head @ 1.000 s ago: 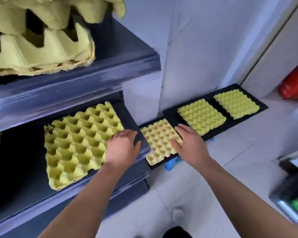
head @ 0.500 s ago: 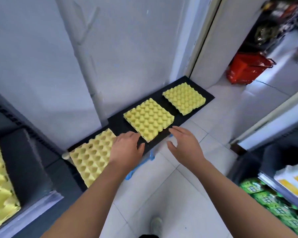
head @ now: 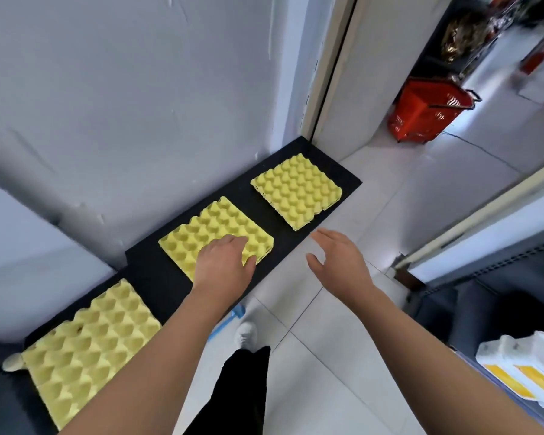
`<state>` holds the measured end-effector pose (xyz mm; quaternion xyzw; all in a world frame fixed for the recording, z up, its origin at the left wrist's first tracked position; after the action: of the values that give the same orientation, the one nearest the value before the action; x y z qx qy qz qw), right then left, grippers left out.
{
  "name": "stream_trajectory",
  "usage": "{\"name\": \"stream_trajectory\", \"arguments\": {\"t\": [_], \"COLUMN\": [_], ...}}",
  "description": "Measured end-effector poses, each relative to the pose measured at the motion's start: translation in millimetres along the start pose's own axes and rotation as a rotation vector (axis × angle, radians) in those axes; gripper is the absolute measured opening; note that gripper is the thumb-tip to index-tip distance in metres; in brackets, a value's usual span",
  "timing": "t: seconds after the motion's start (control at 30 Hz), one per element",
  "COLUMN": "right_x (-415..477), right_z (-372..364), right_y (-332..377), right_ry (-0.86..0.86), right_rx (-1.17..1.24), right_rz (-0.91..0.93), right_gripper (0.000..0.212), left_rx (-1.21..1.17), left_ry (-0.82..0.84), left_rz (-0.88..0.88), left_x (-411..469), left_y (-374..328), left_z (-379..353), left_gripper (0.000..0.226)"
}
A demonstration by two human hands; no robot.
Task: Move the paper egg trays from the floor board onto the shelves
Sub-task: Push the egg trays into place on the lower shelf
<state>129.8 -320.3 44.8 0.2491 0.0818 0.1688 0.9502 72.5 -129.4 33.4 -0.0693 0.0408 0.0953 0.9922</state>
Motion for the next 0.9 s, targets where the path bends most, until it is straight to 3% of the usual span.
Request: {"name": "stream_trajectory", "arguments": {"t": [0.47, 0.9], "right_x": [214.8, 373.0], "right_z": [16.4, -47.8], "right_y": [-134.4, -310.9], "right_ry": [0.075, 0.38], "right_rx": [0.046, 0.036], "right_rz": [-0.151, -0.053], "right_gripper": [0.049, 0.054], "left_rx": [-0.057, -0.204], "left_ry": [0.188, 0.404], "left_rz": [0.012, 0.436], "left_x": [238.5, 347.9], "left_y": [-75.1, -135.7], "left_z": [-56.5, -225.2], "left_gripper": [0.041, 0.056]}}
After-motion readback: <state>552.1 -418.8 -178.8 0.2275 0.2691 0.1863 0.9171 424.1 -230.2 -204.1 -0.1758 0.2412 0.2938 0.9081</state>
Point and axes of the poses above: each hand's wrist, its own x-axis towards the middle knuckle, its own z-axis out of the back of the hand, y = z × x, the point moved 8 cm from there along x, towards the middle knuckle, and after that the axes turned 12 degrees about x, right-handed, at the moved point
